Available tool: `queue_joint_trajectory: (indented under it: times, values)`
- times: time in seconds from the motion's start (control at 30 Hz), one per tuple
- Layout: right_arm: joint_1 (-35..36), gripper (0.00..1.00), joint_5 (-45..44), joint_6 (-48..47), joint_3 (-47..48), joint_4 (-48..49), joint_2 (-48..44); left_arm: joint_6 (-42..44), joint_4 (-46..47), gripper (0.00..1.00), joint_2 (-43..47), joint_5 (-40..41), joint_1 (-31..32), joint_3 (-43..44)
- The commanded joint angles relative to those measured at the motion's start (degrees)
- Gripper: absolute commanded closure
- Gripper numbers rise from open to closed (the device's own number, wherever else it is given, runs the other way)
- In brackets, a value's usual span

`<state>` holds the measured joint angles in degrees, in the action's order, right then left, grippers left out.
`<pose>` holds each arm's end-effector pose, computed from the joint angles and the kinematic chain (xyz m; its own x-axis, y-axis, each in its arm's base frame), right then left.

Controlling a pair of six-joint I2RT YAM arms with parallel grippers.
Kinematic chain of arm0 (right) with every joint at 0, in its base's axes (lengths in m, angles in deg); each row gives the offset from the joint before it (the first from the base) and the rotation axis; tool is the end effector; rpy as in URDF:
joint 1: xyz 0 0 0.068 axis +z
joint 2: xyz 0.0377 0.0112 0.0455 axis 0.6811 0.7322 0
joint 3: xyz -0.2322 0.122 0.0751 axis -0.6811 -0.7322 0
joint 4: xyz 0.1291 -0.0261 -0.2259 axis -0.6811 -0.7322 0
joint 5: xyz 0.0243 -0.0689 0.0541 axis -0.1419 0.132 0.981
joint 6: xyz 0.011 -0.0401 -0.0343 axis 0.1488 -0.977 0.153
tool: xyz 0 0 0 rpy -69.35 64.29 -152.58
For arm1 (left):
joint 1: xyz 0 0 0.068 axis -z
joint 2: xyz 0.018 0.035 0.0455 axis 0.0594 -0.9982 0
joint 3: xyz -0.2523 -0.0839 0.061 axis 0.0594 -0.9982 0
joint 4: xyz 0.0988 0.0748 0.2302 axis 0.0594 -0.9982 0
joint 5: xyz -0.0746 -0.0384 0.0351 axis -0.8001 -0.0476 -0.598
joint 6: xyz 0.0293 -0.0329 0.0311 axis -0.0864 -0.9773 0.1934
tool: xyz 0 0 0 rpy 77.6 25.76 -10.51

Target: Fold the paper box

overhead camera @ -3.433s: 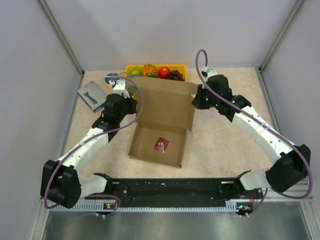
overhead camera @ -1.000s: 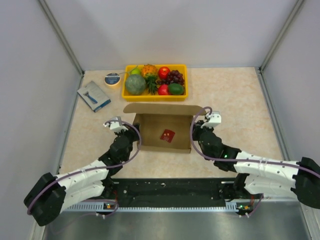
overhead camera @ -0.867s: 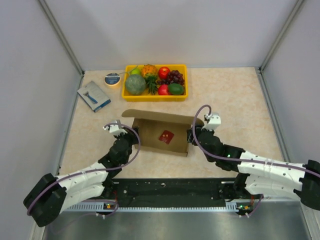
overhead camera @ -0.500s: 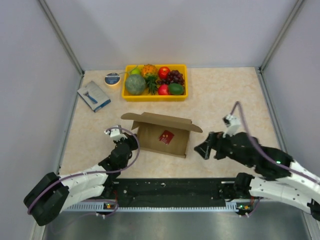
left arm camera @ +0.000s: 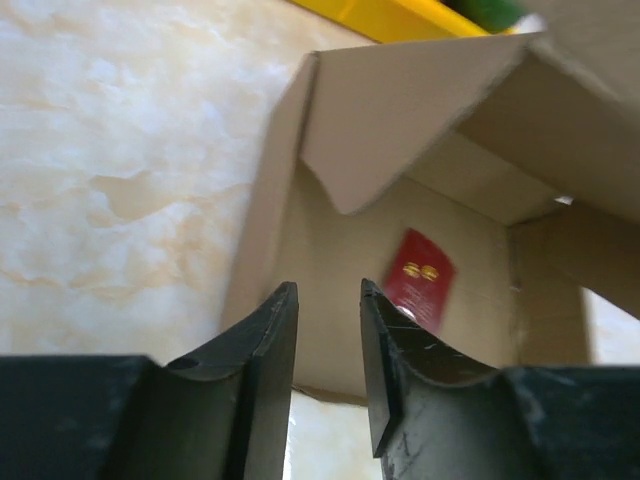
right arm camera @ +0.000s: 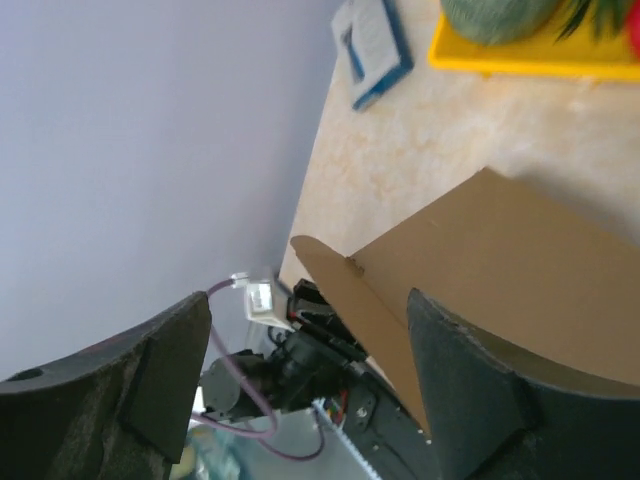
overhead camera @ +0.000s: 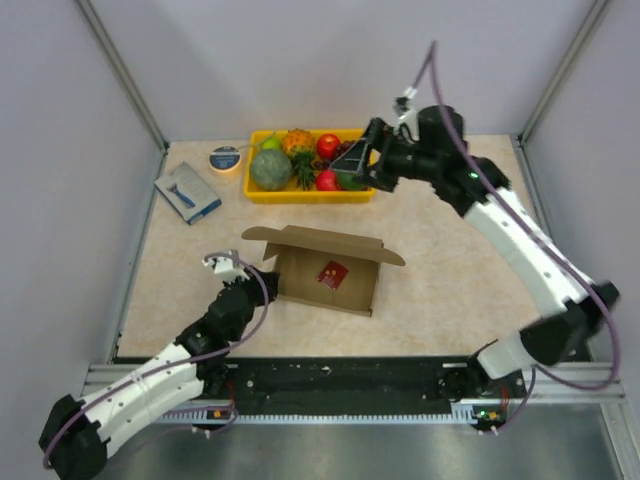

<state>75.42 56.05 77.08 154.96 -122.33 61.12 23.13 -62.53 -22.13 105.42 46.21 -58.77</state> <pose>0.2338 0.1620 0.4665 -0.7216 0.3495 -0.5976 -0.3496 0.5611 0.7503 0.1215 -0.0887 0.1712 -0.3212 -0.4773 -0.8179 0.0499 0.8540 -0.5179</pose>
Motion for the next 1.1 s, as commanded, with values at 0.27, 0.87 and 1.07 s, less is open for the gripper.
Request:
queue_joint_trajectory:
  times: [0.27, 0.87, 1.07]
  values:
    - [5.65, 0.61, 21.99, 9.90, -11.08, 18.34, 15.87, 4.56, -43.43, 0.30, 18.92, -22.53, 0.08, 38.13]
    - [6.97, 0.62, 20.94, 7.01, -32.79, 27.85, 12.09, 26.56, -52.87, 0.24, -33.86, -43.80, -24.61, 63.39]
    - [6.97, 0.62, 20.24, 5.42, -38.24, 30.48, 11.13, 25.07, -45.84, 0.46, -35.80, -49.51, -24.61, 50.36]
